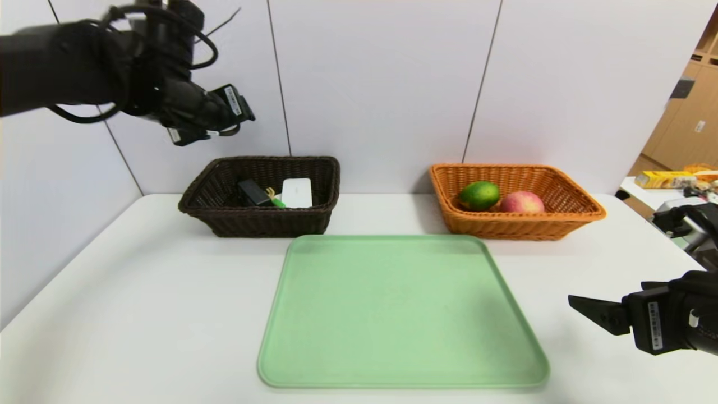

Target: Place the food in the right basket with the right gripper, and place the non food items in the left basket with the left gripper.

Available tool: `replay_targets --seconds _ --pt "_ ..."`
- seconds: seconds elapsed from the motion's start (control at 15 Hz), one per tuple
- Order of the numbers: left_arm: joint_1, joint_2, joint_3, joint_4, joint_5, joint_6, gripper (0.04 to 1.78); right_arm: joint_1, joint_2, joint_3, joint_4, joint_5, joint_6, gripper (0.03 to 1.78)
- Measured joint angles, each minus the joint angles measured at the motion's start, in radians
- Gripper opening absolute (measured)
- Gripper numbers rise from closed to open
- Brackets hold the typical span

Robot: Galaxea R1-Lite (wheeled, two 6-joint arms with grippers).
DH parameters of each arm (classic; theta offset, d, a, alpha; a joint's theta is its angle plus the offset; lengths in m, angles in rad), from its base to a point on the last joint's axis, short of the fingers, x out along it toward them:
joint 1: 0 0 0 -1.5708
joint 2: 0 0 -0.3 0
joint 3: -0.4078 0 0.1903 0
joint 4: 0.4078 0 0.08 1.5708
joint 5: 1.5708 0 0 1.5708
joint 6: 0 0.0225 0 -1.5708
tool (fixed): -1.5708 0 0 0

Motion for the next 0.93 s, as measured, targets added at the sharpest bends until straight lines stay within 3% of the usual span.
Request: replay_targets --seconds 0.13,0.33,0.47,0.53,0.73,0.93 --pt "0.001 -0.143 0.052 0.179 -0.087 0.107 1.48 -0.004 0.002 -0.095 0.101 0.0 -0.016 1.71" --pt "0.001 -0.387 0.217 0.324 -0.205 0.247 1.55 -0.009 0.011 -0.31 0.376 0.012 -0.026 1.71" --pt "0.001 -0.559 0.357 0.354 -0.213 0.296 1.58 -0.035 0.013 -0.431 0.564 0.03 -0.029 1.71" --pt "0.004 -0.652 0.439 0.363 -0.188 0.309 1.6 -0.063 0.005 -0.46 0.595 0.039 -0.03 1.71" --pt "0.075 -0.908 0.649 0.369 -0.075 0.324 1.63 -0.179 -0.06 -0.455 0.44 0.046 -0.03 1.71" --pt "0.139 -1.169 0.833 0.361 -0.029 0.326 1.66 -0.256 -0.204 -0.275 0.274 0.034 -0.031 1.71"
